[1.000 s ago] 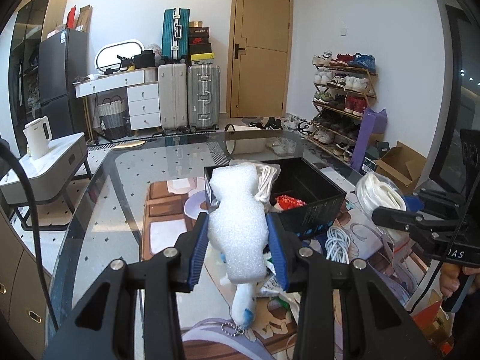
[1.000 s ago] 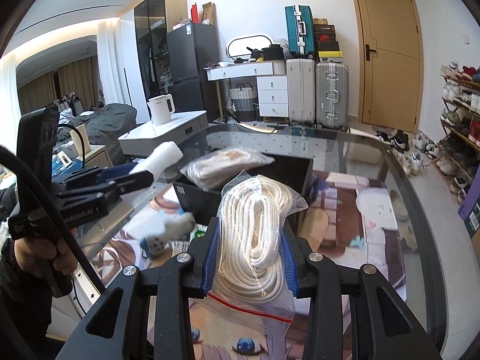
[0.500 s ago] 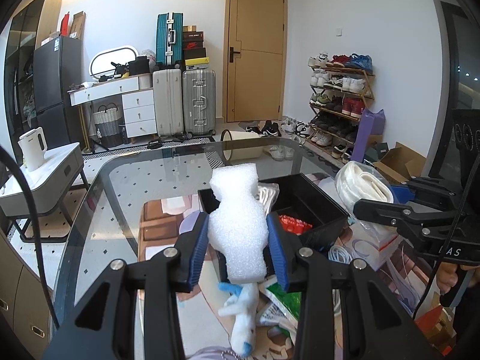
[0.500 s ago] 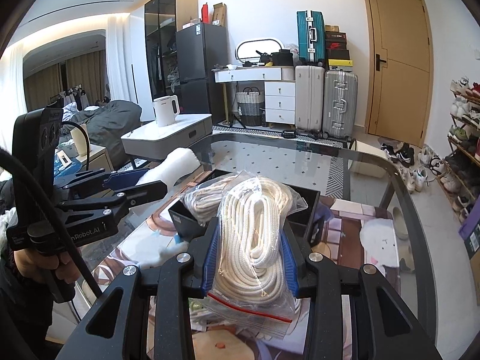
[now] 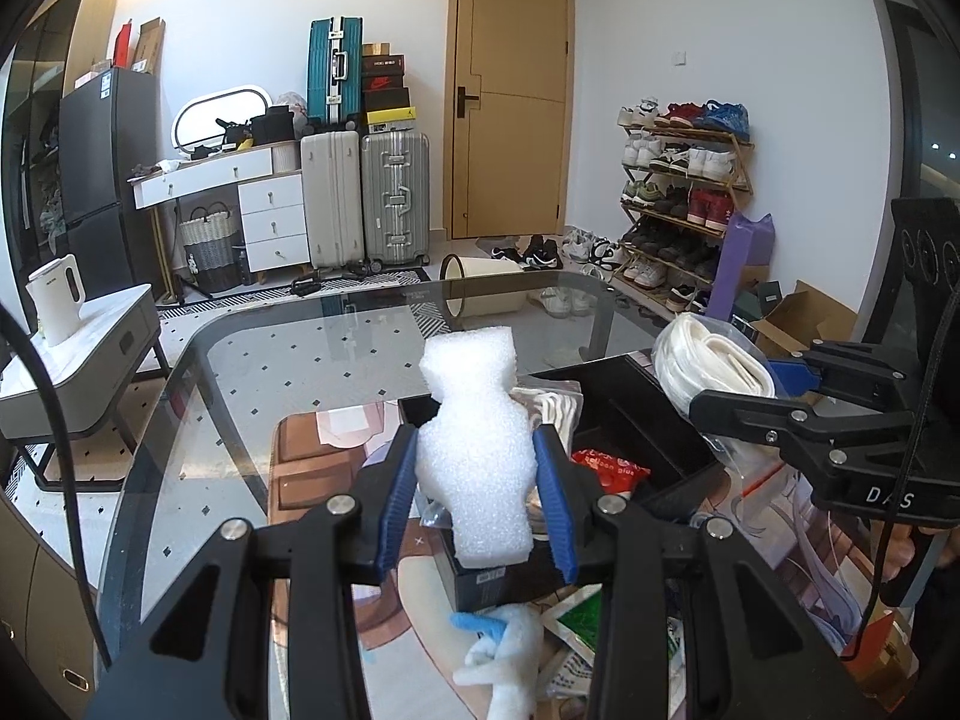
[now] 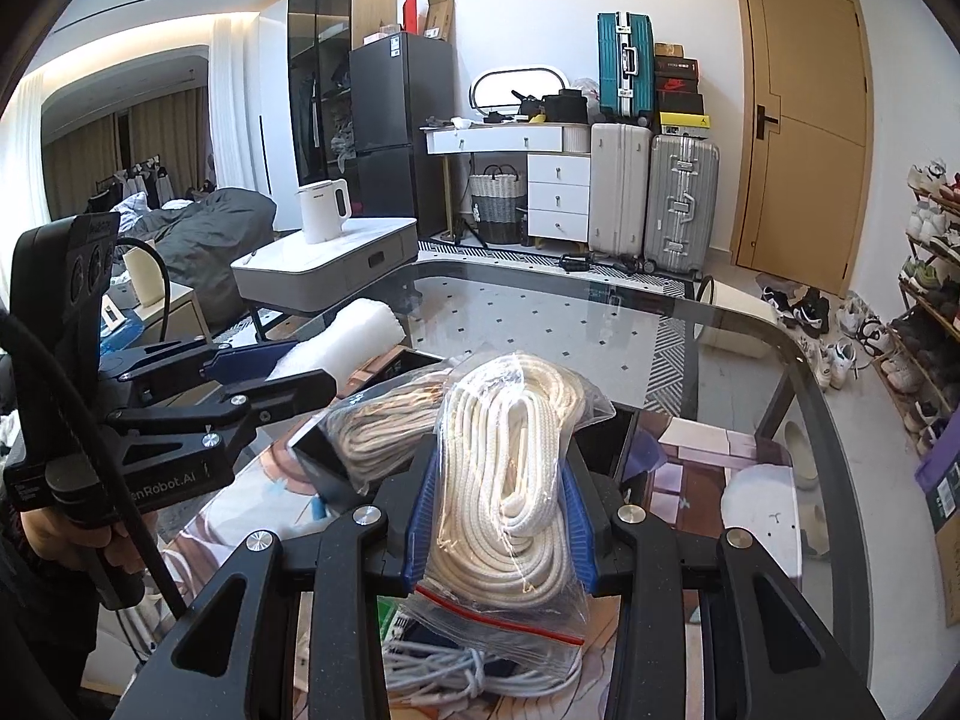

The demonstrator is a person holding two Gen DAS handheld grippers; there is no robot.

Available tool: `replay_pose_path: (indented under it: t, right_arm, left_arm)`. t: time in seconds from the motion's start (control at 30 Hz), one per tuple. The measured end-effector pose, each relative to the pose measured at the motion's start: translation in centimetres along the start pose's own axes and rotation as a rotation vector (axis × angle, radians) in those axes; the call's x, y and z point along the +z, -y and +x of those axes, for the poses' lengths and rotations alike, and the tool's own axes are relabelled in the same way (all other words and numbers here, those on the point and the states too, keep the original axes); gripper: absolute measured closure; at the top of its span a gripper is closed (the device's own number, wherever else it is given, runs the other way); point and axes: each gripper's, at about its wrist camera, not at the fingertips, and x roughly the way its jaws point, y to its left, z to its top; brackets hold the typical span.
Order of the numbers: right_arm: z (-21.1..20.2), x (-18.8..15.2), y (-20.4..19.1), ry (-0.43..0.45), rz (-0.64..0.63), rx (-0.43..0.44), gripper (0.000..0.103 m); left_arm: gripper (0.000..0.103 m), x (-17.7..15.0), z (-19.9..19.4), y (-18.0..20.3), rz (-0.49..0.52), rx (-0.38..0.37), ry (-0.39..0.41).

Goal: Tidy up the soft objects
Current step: 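Carry the foam block with the left tool while the right tool carries the rope bag to the box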

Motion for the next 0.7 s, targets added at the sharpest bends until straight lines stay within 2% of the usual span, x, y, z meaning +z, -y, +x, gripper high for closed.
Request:
replay_pose_path:
  t: [0.5,0.7]
  right_arm:
    - [2.7,1.1,1.1,-0.017,-0.001,-0.030,0.066]
    - [4.1,0.6,1.1,-0.039,-0.020,-0.052,0.066]
  left_arm:
    - [0.066,0.9,2.8,0.6,0.046,-0.012,-0.027]
    - [0.066,0.8,4.4,1.2,0.072,-0.024,-0.062]
